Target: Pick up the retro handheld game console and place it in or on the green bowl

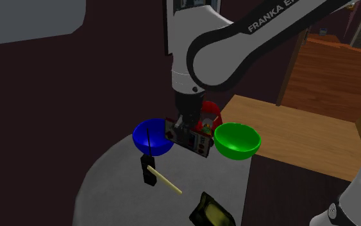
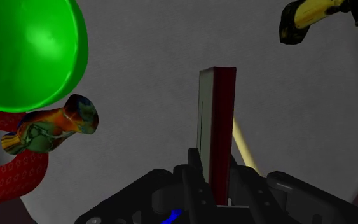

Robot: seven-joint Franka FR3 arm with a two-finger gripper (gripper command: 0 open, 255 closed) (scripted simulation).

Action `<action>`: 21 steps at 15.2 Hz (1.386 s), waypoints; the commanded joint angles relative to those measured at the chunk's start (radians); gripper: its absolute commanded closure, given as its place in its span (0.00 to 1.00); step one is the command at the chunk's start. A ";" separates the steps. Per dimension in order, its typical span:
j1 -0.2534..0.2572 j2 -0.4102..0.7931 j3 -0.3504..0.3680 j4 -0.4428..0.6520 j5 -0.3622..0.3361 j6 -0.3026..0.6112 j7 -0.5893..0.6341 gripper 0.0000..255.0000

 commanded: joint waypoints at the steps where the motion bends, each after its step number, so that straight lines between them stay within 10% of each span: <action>1: -0.011 -0.024 -0.016 -0.014 -0.002 -0.011 -0.025 1.00; 21: -0.254 -0.211 -0.346 -0.191 -0.147 -0.016 -0.484 1.00</action>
